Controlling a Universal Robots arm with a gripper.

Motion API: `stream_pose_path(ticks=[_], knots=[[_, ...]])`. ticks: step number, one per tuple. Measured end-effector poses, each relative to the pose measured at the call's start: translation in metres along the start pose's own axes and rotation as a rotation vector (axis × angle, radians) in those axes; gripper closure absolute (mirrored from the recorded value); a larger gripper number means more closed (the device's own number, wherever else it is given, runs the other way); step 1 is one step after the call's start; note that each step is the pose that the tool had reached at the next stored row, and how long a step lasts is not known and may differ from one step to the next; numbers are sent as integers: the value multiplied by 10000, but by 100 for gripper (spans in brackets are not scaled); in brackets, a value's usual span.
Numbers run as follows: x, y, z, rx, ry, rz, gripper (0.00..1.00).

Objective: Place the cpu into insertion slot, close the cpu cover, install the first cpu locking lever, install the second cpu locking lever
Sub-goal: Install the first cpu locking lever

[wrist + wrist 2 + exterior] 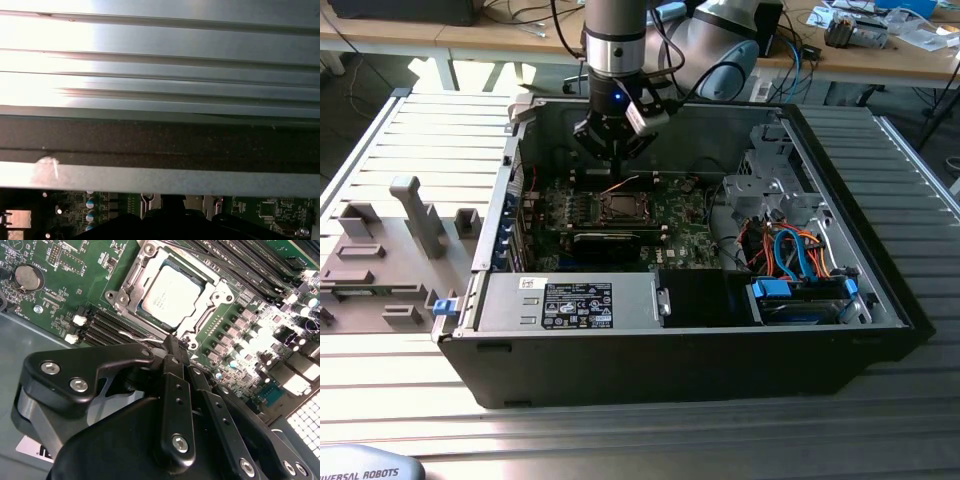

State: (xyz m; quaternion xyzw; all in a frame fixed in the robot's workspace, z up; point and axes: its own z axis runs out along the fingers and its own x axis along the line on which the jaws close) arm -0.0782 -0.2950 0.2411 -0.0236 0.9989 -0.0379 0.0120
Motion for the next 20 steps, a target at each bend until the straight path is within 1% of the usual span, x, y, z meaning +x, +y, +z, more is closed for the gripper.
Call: stream_pose_path(ticks=[16,20], knots=[[-11,2,33,-1,0,0,89],[-16,13,52,-2,-4,-47,89]])
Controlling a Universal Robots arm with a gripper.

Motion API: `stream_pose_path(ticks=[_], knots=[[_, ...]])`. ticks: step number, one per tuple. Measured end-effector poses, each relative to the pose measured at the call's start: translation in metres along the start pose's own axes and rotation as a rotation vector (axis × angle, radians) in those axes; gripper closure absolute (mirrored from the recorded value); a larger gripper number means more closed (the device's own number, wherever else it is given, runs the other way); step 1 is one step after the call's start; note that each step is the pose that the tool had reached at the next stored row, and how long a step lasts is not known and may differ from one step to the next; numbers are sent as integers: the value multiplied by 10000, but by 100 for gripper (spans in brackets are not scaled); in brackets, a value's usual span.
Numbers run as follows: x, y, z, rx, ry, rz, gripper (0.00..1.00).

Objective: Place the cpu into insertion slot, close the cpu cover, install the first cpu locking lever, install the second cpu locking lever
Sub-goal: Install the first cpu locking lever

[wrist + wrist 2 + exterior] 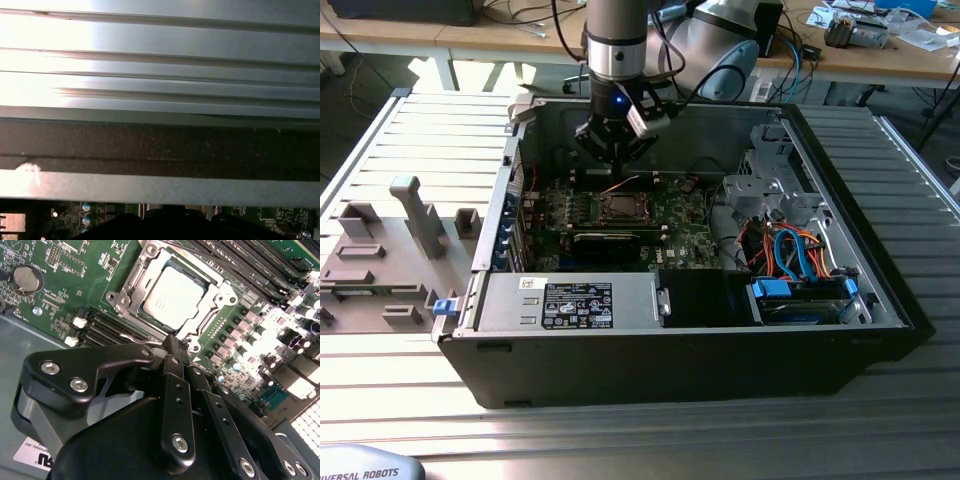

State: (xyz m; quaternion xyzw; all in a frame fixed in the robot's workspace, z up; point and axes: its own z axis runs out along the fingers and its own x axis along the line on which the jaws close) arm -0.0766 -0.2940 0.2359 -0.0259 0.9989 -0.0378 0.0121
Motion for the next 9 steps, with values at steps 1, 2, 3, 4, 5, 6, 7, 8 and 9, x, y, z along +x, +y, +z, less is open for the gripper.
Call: stream_pose_path(ticks=[1,2,3,4,5,6,7,8,9], knots=[[0,3,4,-5,-3,-28,89],[0,7,9,-18,-6,-59,89],[-1,11,14,-35,-7,-75,89],[0,14,21,-61,-10,-85,89],[0,18,33,-102,-12,-90,89],[1,20,47,-105,-13,-90,89],[1,20,53,-105,-12,-91,89],[1,21,58,-105,-13,-91,89],[1,21,67,-105,-12,-91,89]])
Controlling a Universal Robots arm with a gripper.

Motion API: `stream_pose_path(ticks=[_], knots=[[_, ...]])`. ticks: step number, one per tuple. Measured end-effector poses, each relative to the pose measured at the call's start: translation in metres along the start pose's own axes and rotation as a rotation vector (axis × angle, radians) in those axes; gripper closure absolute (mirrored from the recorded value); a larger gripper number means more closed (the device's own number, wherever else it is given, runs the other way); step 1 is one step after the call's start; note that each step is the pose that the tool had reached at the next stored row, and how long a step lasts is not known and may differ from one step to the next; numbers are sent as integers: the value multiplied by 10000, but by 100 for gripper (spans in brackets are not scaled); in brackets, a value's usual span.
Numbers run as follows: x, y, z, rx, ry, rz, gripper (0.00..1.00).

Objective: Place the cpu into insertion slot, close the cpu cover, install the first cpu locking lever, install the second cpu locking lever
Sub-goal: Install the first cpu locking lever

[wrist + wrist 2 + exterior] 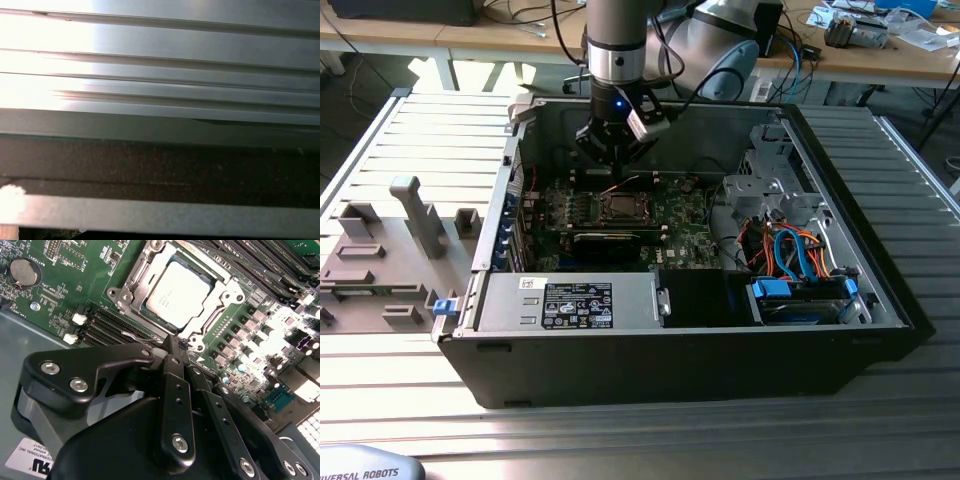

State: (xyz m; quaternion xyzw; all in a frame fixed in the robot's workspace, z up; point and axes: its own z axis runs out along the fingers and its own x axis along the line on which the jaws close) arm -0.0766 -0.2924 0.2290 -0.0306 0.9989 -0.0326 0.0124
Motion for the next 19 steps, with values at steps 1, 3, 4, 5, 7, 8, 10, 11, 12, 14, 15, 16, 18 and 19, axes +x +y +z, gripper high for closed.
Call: stream_pose_path(ticks=[1,3,4,5,7,8,10,11,12,14,15,16,18,19], knots=[[0,0,5,0,0,0,89],[0,1,17,-1,-1,-1,89],[1,1,23,1,1,0,89],[1,2,28,1,0,-1,89],[1,2,38,0,0,-1,89],[1,3,43,0,0,0,89],[1,3,53,1,1,-1,89],[1,4,59,1,0,0,89],[1,4,63,0,0,0,89],[2,5,73,0,0,0,89],[2,5,79,0,0,0,89],[2,6,91,0,0,0,89],[2,7,105,0,-1,0,89],[3,7,111,0,0,0,89]])
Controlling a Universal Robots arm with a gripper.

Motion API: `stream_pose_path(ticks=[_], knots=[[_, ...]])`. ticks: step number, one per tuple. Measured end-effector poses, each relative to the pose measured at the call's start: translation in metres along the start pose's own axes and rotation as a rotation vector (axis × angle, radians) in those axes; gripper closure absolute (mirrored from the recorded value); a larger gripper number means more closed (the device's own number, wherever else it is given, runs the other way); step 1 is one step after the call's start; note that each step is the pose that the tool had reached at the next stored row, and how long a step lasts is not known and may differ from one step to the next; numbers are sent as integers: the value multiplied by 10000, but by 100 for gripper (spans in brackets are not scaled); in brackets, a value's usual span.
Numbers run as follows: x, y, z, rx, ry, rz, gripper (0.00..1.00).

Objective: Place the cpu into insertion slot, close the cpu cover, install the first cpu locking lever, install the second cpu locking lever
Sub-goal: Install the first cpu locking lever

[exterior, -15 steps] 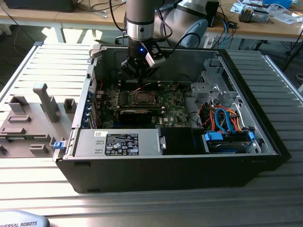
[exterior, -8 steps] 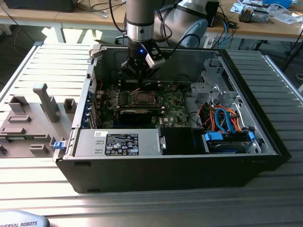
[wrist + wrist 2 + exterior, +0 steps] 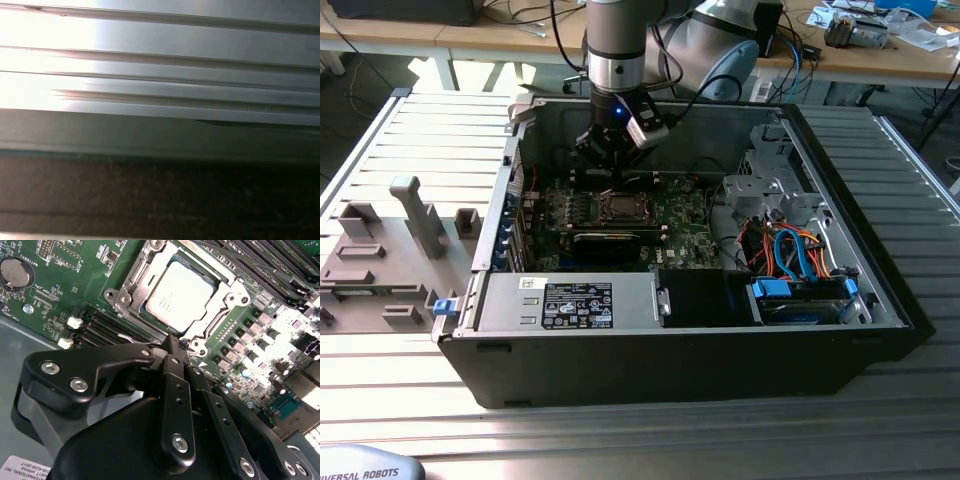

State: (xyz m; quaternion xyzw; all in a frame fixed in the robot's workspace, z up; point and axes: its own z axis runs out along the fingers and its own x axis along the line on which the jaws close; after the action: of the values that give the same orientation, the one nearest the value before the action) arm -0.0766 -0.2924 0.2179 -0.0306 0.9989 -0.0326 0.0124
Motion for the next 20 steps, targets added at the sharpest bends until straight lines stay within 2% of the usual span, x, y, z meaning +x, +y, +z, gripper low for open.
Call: stream_pose_path(ticks=[9,16,20], knots=[[1,3,47,2,1,0,89],[4,4,53,0,-1,2,89],[51,6,52,3,-40,2,89]])
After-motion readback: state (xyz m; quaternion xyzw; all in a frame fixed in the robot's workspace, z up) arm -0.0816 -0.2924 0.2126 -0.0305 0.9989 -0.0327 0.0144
